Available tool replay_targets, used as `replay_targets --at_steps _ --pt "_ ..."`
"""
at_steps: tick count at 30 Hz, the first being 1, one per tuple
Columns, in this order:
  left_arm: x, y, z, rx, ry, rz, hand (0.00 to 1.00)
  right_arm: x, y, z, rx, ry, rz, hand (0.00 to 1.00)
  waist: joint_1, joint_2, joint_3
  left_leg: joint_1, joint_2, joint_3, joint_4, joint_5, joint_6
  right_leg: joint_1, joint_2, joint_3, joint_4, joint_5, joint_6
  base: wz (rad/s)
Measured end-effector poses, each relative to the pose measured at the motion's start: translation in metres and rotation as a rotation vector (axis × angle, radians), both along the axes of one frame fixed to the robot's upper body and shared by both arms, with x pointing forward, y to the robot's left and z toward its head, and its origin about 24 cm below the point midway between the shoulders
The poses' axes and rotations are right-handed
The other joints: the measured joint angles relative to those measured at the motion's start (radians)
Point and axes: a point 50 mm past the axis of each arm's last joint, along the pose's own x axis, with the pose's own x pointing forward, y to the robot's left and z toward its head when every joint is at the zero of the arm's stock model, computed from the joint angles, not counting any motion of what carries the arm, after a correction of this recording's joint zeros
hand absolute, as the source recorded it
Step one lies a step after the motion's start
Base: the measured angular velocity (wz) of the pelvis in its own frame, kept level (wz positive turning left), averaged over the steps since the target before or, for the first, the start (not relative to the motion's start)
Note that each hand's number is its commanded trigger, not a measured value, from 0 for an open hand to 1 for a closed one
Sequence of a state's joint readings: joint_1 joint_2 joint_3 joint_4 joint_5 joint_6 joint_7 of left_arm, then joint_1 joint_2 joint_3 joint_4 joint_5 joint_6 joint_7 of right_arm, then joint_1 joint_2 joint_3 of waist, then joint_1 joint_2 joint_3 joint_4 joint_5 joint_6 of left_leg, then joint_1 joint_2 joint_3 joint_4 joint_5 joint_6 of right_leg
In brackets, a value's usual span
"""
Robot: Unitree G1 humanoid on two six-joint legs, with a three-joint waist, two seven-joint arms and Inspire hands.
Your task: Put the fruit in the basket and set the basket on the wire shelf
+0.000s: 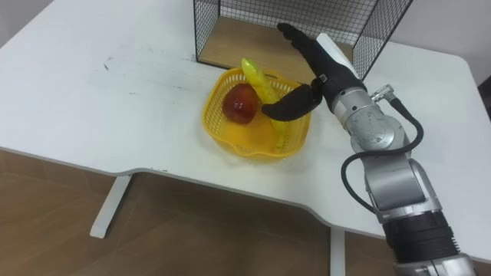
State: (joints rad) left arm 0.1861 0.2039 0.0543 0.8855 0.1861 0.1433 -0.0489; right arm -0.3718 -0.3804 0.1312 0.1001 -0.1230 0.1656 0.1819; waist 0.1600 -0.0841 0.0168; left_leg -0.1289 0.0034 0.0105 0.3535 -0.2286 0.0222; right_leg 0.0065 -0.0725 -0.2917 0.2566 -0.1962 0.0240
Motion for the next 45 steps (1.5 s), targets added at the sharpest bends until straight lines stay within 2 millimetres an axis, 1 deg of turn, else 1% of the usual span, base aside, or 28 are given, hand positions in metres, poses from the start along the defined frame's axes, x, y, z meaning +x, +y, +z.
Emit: replay_targets --at_steps 2,3,4,5,6,7,8,10,12,13,14,15,18,19,20,22,24,26,28,30,32,34,39,41,42,43,44,45 --pt "-0.001 0.0 0.0 0.002 0.001 0.007 0.0 0.0 0.0 0.004 0.006 -0.028 -0.013 0.0 -0.007 0.006 -0.0033 0.0 0.0 0.0 0.0 0.0 0.0 0.002 0.001 0.003 -0.003 0.0 0.0 0.0" --pt "-0.006 0.001 -0.001 0.003 0.008 0.017 0.0 0.0 -0.001 0.006 0.01 -0.04 -0.021 0.0 -0.01 0.008 -0.0045 0.0 0.0 0.001 0.0 0.0 0.0 0.003 0.001 0.001 -0.005 0.0 0.0 0.0" --pt "-0.01 0.001 -0.002 -0.001 0.003 0.065 0.0 -0.001 -0.005 0.011 0.024 -0.067 -0.042 0.0 -0.015 0.013 -0.0065 0.003 0.0 0.001 0.0 0.0 0.0 0.008 0.001 -0.001 -0.009 0.0 0.0 0.04" --pt "-0.014 0.001 -0.004 -0.01 0.003 0.117 0.0 -0.001 -0.009 0.015 0.041 -0.1 -0.07 0.0 -0.022 0.019 -0.011 0.007 0.0 0.001 0.0 0.0 0.0 0.015 0.001 -0.004 -0.015 0.0 0.0 0.04" --pt "-0.017 0.001 -0.005 -0.014 0.003 0.143 0.0 -0.002 -0.013 0.017 0.055 -0.117 -0.085 0.0 -0.023 0.022 -0.0125 0.011 0.0 0.002 0.0 0.0 0.0 0.017 0.001 -0.004 -0.015 0.001 0.0 0.03" --pt "-0.02 0.002 -0.005 -0.026 -0.005 0.192 0.0 -0.005 -0.019 0.02 0.082 -0.149 -0.117 0.0 -0.024 0.027 -0.0157 0.018 0.0 0.002 -0.003 0.0 0.0 0.021 0.001 -0.004 -0.016 0.001 0.0 0.0" --pt "-0.023 0.003 -0.005 -0.033 -0.014 0.233 0.0 -0.01 -0.024 0.022 0.102 -0.174 -0.144 0.0 -0.025 0.032 -0.0169 0.026 0.0 0.004 -0.009 0.0 0.0 0.027 0.001 -0.003 -0.019 0.001 0.0 0.0" --pt "-0.031 0.005 -0.005 -0.027 -0.017 0.296 0.0 -0.02 -0.03 0.019 0.132 -0.194 -0.172 0.0 -0.028 0.041 -0.0198 0.035 0.001 0.007 -0.017 0.0 0.0 0.036 0.001 -0.001 -0.021 0.001 0.0 -0.05" --pt "-0.039 0.007 -0.007 -0.031 -0.022 0.394 0.0 -0.029 -0.036 0.013 0.184 -0.185 -0.19 0.0 -0.033 0.052 -0.0187 0.049 0.001 0.01 -0.024 0.0 0.0 0.046 0.001 0.004 -0.022 0.0 0.0 -0.06" --pt "-0.045 0.008 -0.007 -0.032 -0.028 0.463 0.0 -0.033 -0.041 0.007 0.209 -0.167 -0.208 0.0 -0.043 0.058 -0.0206 0.052 0.001 0.012 -0.026 0.0 0.0 0.047 0.002 0.011 -0.021 0.0 0.001 -0.06" --pt "-0.051 0.011 -0.007 -0.026 -0.035 0.536 0.0 -0.038 -0.048 0.003 0.22 -0.158 -0.245 0.0 -0.048 0.063 -0.0191 0.053 0.0 0.012 -0.026 0.001 -0.001 0.047 0.001 0.013 -0.022 0.0 0.0 -0.05" --pt "-0.052 0.015 -0.006 -0.015 -0.057 0.605 0.0 -0.043 -0.056 -0.002 0.227 -0.157 -0.294 0.0 -0.051 0.067 -0.018 0.052 0.0 0.013 -0.026 0.001 -0.001 0.047 0.001 0.012 -0.023 0.0 0.0 0.0" --pt "-0.055 0.024 -0.002 0.021 -0.098 0.742 0.0 -0.05 -0.07 -0.004 0.239 -0.175 -0.386 0.0 -0.059 0.077 -0.0154 0.052 0.0 0.016 -0.025 0.001 -0.002 0.045 0.001 0.015 -0.022 0.0 0.001 -0.04" --pt "-0.057 0.029 -0.001 0.043 -0.115 0.807 0.0 -0.053 -0.076 -0.004 0.244 -0.191 -0.432 0.0 -0.075 0.08 -0.016 0.052 0.0 0.018 -0.025 0.001 -0.001 0.045 0.0 0.019 -0.023 -0.001 0.002 -0.04" --pt "-0.057 0.034 0.002 0.072 -0.135 0.86 0.0 -0.058 -0.083 -0.005 0.244 -0.202 -0.479 0.0 -0.077 0.082 -0.0178 0.053 0.0 0.02 -0.026 0.001 -0.001 0.045 0.0 0.022 -0.027 -0.001 0.002 -0.05" --pt "-0.055 0.042 0.007 0.118 -0.174 0.926 0.0 -0.062 -0.09 -0.006 0.255 -0.212 -0.527 0.0 -0.076 0.083 -0.0189 0.056 0.001 0.021 -0.028 0.001 -0.001 0.045 0.001 0.028 -0.031 -0.001 0.002 -0.06" --pt "-0.047 0.052 0.016 0.176 -0.235 0.969 0.0 -0.068 -0.096 -0.01 0.27 -0.21 -0.568 0.0 -0.079 0.08 -0.021 0.058 0.0 0.019 -0.029 0.001 -0.001 0.049 0.002 0.027 -0.033 -0.001 0.002 0.0" --pt "-0.032 0.066 0.031 0.235 -0.36 1.066 0.0 -0.074 -0.1 -0.016 0.27 -0.203 -0.612 0.0 -0.078 0.074 -0.0238 0.058 0.0 0.019 -0.031 0.002 -0.001 0.049 0.002 0.028 -0.033 -0.001 0.002 0.0" --pt "-0.022 0.075 0.043 0.279 -0.447 1.146 0.0 -0.078 -0.103 -0.02 0.269 -0.198 -0.641 0.0 -0.077 0.074 -0.024 0.058 -0.001 0.018 -0.03 0.001 -0.001 0.05 0.002 0.027 -0.034 -0.001 0.002 0.0" --pt "-0.007 0.085 0.061 0.328 -0.559 1.236 0.0 -0.087 -0.105 -0.03 0.273 -0.179 -0.692 0.0 -0.076 0.07 -0.0244 0.054 -0.002 0.009 -0.028 0.001 -0.001 0.049 0.002 0.015 -0.034 -0.001 0.002 0.08" --pt "0.001 0.089 0.074 0.361 -0.625 1.289 0.0 -0.094 -0.107 -0.037 0.271 -0.159 -0.729 0.0 -0.065 0.071 -0.0242 0.062 -0.001 0.016 -0.032 0.001 -0.001 0.046 0.002 0.022 -0.033 -0.001 0.002 -0.05" --pt "0.002 0.096 0.085 0.419 -0.665 1.341 0.0 -0.102 -0.111 -0.043 0.273 -0.147 -0.769 0.0 -0.052 0.077 -0.0219 0.068 0.0 0.024 -0.04 0.001 -0.001 0.046 0.002 0.04 -0.031 -0.001 0.002 -0.17" --pt "0.0 0.11 0.119 0.574 -0.805 1.457 0.0 -0.12 -0.125 -0.05 0.269 -0.149 -0.883 0.0 -0.044 0.098 -0.0274 0.071 -0.001 0.023 -0.05 0.001 -0.001 0.043 0.001 0.043 -0.031 -0.002 0.004 -0.03" --pt "0.002 0.117 0.142 0.653 -0.912 1.482 0.0 -0.124 -0.127 -0.052 0.271 -0.154 -0.912 0.0 -0.043 0.105 -0.0288 0.072 -0.001 0.022 -0.048 0.001 -0.001 0.043 0.002 0.04 -0.029 -0.002 0.004 0.02" --pt "0.003 0.118 0.148 0.67 -0.942 1.487 0.0 -0.125 -0.127 -0.052 0.275 -0.158 -0.916 0.0 -0.043 0.106 -0.0293 0.072 0.0 0.022 -0.048 0.001 -0.001 0.042 0.002 0.042 -0.027 -0.002 0.004 0.0" --pt "0.004 0.121 0.162 0.717 -1.004 1.478 0.0 -0.126 -0.127 -0.053 0.278 -0.163 -0.926 0.0 -0.042 0.108 -0.0298 0.074 0.0 0.022 -0.049 0.001 -0.001 0.042 0.002 0.043 -0.023 -0.003 0.005 0.0" --pt "0.005 0.122 0.169 0.75 -1.036 1.466 0.0 -0.127 -0.128 -0.053 0.275 -0.168 -0.931 0.0 -0.042 0.109 -0.0291 0.074 0.0 0.021 -0.05 0.001 -0.001 0.043 0.001 0.042 -0.019 -0.003 0.006 0.0" --pt "0.006 0.125 0.188 0.853 -1.117 1.422 0.0 -0.129 -0.131 -0.05 0.264 -0.192 -0.945 0.0 -0.042 0.111 -0.0284 0.075 -0.001 0.019 -0.048 0.001 -0.001 0.045 0.0 0.041 -0.017 -0.004 0.007 0.04"
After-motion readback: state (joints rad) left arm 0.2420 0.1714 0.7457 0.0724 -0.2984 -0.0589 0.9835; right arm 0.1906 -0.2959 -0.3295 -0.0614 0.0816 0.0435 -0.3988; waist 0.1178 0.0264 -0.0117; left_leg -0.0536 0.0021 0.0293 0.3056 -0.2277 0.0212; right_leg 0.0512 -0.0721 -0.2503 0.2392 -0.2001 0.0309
